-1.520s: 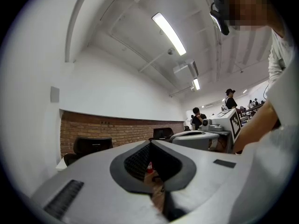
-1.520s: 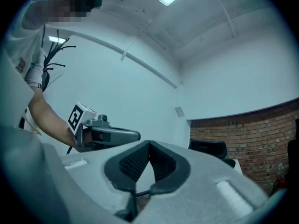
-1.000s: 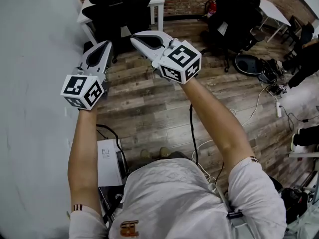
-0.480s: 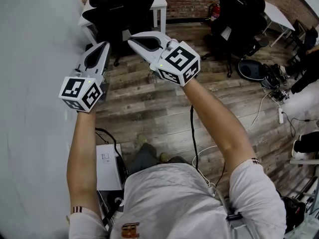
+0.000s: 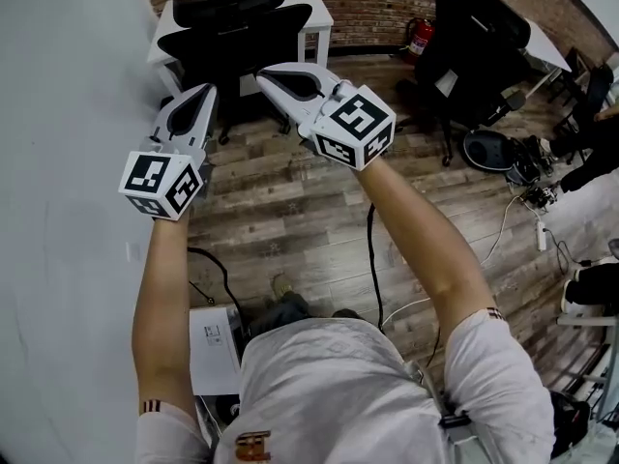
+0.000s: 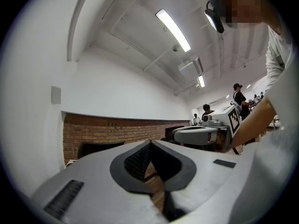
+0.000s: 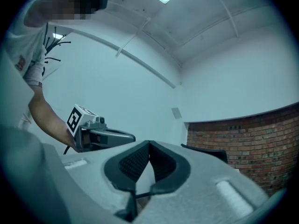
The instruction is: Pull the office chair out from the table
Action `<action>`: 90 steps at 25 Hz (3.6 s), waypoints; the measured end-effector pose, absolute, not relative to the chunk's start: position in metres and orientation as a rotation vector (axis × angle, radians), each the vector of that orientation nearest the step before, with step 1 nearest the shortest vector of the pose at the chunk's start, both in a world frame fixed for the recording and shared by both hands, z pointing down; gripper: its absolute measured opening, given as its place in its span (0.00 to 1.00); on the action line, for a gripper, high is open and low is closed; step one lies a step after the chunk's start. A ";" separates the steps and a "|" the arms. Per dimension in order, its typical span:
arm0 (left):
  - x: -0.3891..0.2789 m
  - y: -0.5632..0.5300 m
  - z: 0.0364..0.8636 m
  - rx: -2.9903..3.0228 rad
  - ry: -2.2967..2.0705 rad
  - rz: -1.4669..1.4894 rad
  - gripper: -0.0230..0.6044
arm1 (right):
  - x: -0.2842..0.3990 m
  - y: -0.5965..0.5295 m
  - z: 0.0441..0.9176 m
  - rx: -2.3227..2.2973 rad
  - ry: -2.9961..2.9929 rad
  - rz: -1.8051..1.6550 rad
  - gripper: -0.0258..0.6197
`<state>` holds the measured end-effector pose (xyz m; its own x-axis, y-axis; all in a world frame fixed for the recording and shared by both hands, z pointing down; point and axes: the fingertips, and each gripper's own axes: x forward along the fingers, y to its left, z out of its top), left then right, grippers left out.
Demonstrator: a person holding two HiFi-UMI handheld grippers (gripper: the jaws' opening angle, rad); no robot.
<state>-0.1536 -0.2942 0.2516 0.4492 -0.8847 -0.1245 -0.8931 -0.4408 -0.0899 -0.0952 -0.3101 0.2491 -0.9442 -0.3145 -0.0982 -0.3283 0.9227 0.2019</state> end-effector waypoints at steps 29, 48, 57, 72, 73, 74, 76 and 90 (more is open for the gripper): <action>-0.271 -0.501 0.277 -2.540 1.596 0.037 0.05 | -0.164 -0.541 0.280 -0.671 3.131 0.490 0.05; -0.323 -0.616 0.348 -2.407 1.637 -0.651 0.30 | -0.135 -0.678 0.336 -0.646 3.383 0.685 0.28; -0.370 -0.650 0.386 -2.266 1.519 -1.133 0.44 | -0.134 -0.717 0.364 -0.719 3.521 0.737 0.36; -0.446 -0.702 0.432 -2.248 1.374 -1.442 0.50 | -0.138 -0.793 0.412 -0.680 3.768 0.962 0.43; -0.450 -0.705 0.438 -2.252 1.352 -1.469 0.50 | -0.140 -0.797 0.417 -0.666 3.790 0.972 0.44; -0.453 -0.707 0.445 -2.252 1.327 -1.501 0.51 | -0.141 -0.801 0.422 -0.649 3.812 0.977 0.44; -0.457 -0.712 0.457 -2.246 1.269 -1.568 0.52 | -0.141 -0.810 0.432 -0.613 3.858 0.991 0.44; -0.460 -0.743 0.510 -2.160 0.856 -1.857 0.52 | -0.142 -0.847 0.496 -0.134 4.109 1.357 0.44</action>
